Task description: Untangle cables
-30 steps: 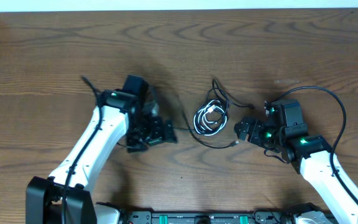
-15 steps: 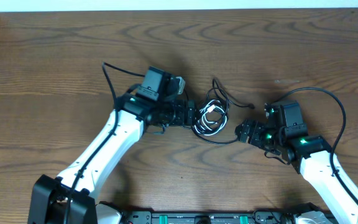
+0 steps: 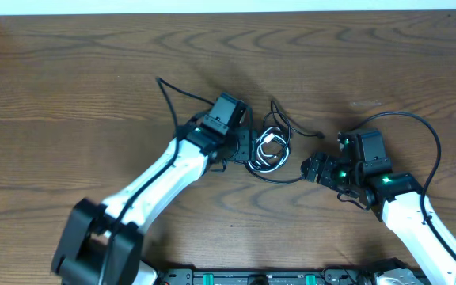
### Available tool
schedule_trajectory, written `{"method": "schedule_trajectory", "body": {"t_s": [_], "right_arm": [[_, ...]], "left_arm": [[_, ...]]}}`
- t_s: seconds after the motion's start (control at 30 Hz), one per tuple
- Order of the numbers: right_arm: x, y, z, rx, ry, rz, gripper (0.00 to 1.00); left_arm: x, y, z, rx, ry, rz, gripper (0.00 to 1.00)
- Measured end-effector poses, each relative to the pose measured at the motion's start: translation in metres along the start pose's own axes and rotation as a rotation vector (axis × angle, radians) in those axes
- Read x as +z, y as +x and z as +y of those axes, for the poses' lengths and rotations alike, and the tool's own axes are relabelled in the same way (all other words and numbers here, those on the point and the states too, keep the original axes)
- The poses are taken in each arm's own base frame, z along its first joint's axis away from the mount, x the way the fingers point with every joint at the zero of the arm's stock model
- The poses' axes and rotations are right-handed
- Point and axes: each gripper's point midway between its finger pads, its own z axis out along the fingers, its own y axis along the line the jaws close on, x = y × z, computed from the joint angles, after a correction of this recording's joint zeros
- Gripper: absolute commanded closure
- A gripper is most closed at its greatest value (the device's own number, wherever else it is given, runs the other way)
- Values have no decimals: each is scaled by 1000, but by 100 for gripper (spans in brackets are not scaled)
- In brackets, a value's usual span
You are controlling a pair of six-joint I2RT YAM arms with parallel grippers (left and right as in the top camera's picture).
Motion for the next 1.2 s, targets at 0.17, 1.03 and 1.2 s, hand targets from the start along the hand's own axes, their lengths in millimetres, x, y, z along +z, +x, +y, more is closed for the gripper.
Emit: {"method": "schedule_trajectory", "body": {"t_s": [0.17,1.03,1.2], "right_arm": [[0,1,-1,1,5,3,12],[0,-1,-2,0,11,-9,12],[0,2,-4,4,21,4,12]], "left_arm": [[34,14,16,-103,-65,79,41],[68,44,-21,-503,-21,180,92],[68,47,-16,-429,-64,158,93]]}}
